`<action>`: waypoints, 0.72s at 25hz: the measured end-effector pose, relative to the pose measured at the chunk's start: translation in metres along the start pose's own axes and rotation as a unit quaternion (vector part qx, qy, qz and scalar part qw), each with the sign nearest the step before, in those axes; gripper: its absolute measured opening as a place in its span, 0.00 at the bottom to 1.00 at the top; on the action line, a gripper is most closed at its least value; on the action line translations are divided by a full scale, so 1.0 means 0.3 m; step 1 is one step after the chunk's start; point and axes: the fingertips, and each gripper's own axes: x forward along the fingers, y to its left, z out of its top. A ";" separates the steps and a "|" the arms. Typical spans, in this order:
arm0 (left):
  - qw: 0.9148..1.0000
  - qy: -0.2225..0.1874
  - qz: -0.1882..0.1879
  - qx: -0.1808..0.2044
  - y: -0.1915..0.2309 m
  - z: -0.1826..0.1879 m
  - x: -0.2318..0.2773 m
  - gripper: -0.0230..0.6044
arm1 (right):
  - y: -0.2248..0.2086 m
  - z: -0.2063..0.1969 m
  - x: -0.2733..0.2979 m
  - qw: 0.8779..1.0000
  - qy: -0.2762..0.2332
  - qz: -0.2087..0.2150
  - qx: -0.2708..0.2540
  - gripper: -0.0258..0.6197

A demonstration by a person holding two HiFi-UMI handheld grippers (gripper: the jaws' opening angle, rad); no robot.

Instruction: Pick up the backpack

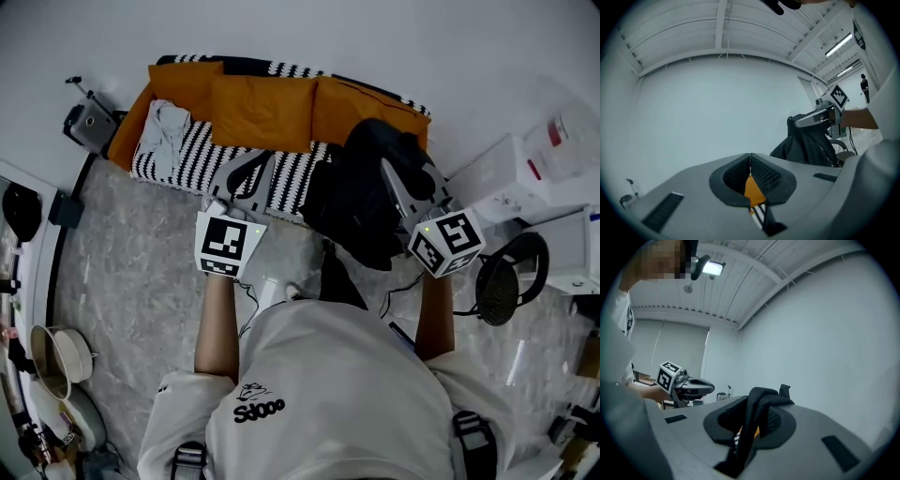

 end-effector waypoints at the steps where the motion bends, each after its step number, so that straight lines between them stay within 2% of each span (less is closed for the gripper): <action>1: 1.000 -0.001 -0.001 0.001 -0.007 0.007 -0.005 0.07 | 0.002 -0.001 -0.008 1.000 0.000 -0.001 -0.001 0.15; 18: 1.000 -0.006 -0.008 0.005 -0.006 0.034 -0.038 0.07 | 0.052 0.006 -0.002 1.000 0.005 0.001 -0.014 0.15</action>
